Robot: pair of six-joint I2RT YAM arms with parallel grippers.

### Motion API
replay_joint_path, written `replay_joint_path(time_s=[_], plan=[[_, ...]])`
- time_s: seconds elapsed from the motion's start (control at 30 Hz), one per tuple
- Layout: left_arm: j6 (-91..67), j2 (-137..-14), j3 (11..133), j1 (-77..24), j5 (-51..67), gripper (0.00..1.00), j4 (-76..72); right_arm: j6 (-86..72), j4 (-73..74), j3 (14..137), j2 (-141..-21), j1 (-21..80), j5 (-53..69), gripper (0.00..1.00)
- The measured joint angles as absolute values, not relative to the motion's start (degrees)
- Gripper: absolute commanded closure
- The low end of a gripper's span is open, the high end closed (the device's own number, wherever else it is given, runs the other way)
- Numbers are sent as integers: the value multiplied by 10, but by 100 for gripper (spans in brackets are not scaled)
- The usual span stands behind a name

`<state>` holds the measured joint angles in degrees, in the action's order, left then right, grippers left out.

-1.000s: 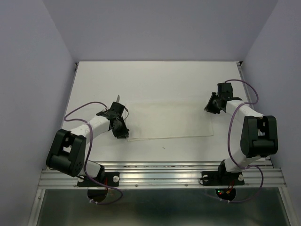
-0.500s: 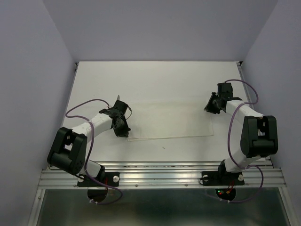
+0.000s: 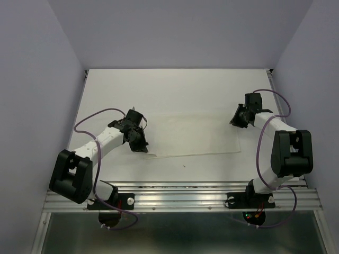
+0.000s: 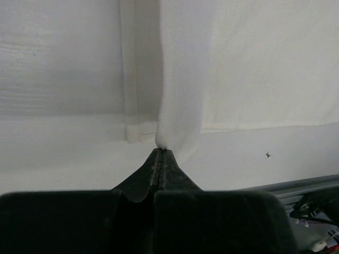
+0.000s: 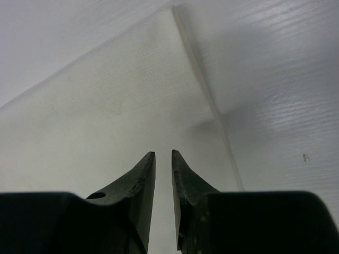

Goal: Fold the napkin into a case and place the utensils inside
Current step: Smooth out the rectangle-folded napkin at the center of the board.

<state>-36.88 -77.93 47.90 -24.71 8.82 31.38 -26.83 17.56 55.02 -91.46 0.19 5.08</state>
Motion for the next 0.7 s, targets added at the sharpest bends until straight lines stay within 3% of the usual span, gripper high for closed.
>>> replay_joint_path(time_s=[0.1,0.23,0.47,0.63,0.7], plan=[[-357,-780,452,-247,105,100,309,-268,176,550,-914,2,53,73],[-347,-801,426,-249,117,100,318,-269,176,546,-910,2,54,62],[-342,-814,426,-252,117,100,318,-270,185,543,-879,27,51,60],[-338,-814,426,-252,119,100,319,-272,184,543,-865,171,51,58],[-334,-814,426,-253,121,100,320,-275,175,543,-868,276,56,58]])
